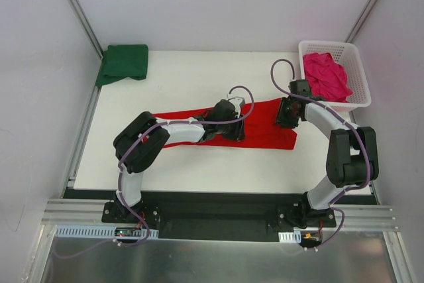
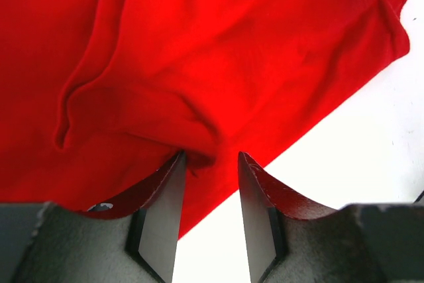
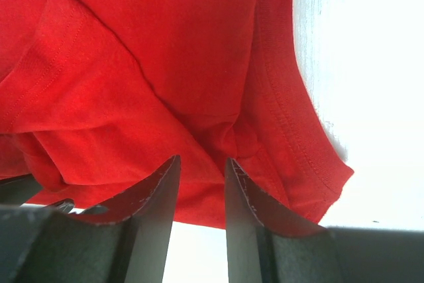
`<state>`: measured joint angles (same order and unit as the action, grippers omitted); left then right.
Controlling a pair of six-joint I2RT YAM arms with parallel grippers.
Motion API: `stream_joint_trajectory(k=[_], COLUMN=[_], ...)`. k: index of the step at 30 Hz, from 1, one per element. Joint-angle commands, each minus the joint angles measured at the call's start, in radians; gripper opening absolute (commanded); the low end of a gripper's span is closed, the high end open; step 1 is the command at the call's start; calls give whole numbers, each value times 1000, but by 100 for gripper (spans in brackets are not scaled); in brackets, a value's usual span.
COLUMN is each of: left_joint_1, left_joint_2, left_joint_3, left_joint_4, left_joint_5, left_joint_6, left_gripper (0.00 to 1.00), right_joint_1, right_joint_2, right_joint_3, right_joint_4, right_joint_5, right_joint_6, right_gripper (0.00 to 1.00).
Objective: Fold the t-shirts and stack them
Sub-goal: Fold the other side of the tshirt into a rectangle
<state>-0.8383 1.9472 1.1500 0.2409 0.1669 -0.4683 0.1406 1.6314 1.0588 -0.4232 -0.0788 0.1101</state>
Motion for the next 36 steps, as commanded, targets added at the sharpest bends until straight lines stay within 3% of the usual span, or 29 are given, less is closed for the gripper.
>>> stream_joint_trajectory(k=[1,26,29,34,36], left_joint_1=[-5,5,5,5,5], left_joint_2=[25,30,32,35,38], left_joint_3=[40,37,37,37,37], left_joint_4=[3,0,1,0,0], left_joint_5=[-23,-24,-24,-29,-29], left_joint_6=[26,25,23,20,19], left_gripper=[37,35,35,33,32], right_joint_1=[-6,-4,-6,-6,-6], right_joint_2=[4,48,56,61,58], right_joint_3=[26,17,18,17,13], right_joint_4=[-20,-48,-51,-55,-55], right_joint_5=[8,-30,-35,-39,-38], right_joint_6=[-15,-13,-13,-18,-20], right_gripper=[36,35,31,2,1])
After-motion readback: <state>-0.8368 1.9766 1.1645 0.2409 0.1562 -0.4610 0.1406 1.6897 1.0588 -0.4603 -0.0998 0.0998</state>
